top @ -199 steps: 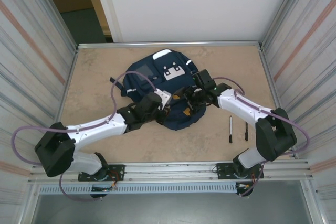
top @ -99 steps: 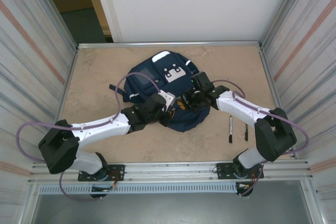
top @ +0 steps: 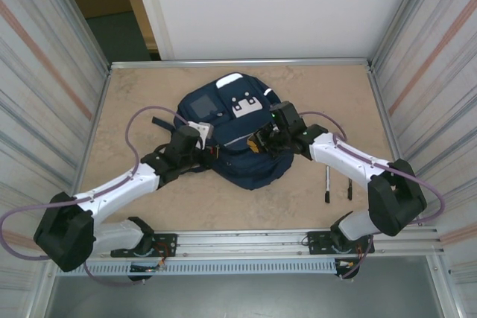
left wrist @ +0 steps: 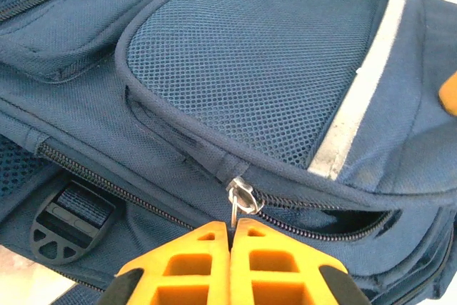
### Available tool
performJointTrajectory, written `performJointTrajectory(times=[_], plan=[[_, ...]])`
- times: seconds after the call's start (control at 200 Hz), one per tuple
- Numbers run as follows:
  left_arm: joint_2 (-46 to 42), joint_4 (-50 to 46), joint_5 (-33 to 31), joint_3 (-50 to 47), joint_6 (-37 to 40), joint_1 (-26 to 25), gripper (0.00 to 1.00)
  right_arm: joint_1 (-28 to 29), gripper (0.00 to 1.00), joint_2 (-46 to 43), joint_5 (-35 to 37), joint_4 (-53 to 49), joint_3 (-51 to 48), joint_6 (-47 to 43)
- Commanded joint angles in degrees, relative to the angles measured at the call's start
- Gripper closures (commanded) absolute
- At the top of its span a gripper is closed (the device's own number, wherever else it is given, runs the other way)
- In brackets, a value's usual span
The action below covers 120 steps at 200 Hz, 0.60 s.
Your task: Pack the student bag
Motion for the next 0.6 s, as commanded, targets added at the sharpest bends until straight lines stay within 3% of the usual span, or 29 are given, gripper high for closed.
performJointTrajectory(times=[0.0, 0.145, 0.185, 0.236, 0.376, 0.491, 0.596], plan=[[0.67, -6.88, -8.25, -0.81, 0.41, 4.66, 1.00, -0.57, 0.95, -1.87, 4.73, -4.70, 0.24, 0.43], [3.06, -8.01, -12.09, 1.05, 2.79, 4.93, 0.99, 0.14, 0.94, -1.79, 6.06, -5.22, 0.23, -0.32], [3.57, -9.30, -11.91, 2.21, 3.55, 4.95, 0.82, 0.21, 0.94, -1.67, 5.87, -4.89, 0.11, -0.21], [3.64, -10.15, -10.12, 3.28, 5.69, 4.91, 0.52, 0.21, 0.94, -1.22, 5.52, -4.65, 0.59, -0.41], [0.14, -6.14, -3.24, 1.01, 7.21, 4.91, 0.03, 0.56, 0.92, 1.10, 4.60, -1.87, 3.43, -4.66], [-5.96, 2.55, 1.69, -3.61, 6.99, 4.98, 0.01, -0.04, 0.89, 3.28, 1.85, 0.25, 5.57, -8.22], [-9.38, 14.96, 6.95, -9.46, 12.25, 4.97, 0.01, -0.64, 0.80, 4.42, -1.04, 2.09, 5.87, -8.66]])
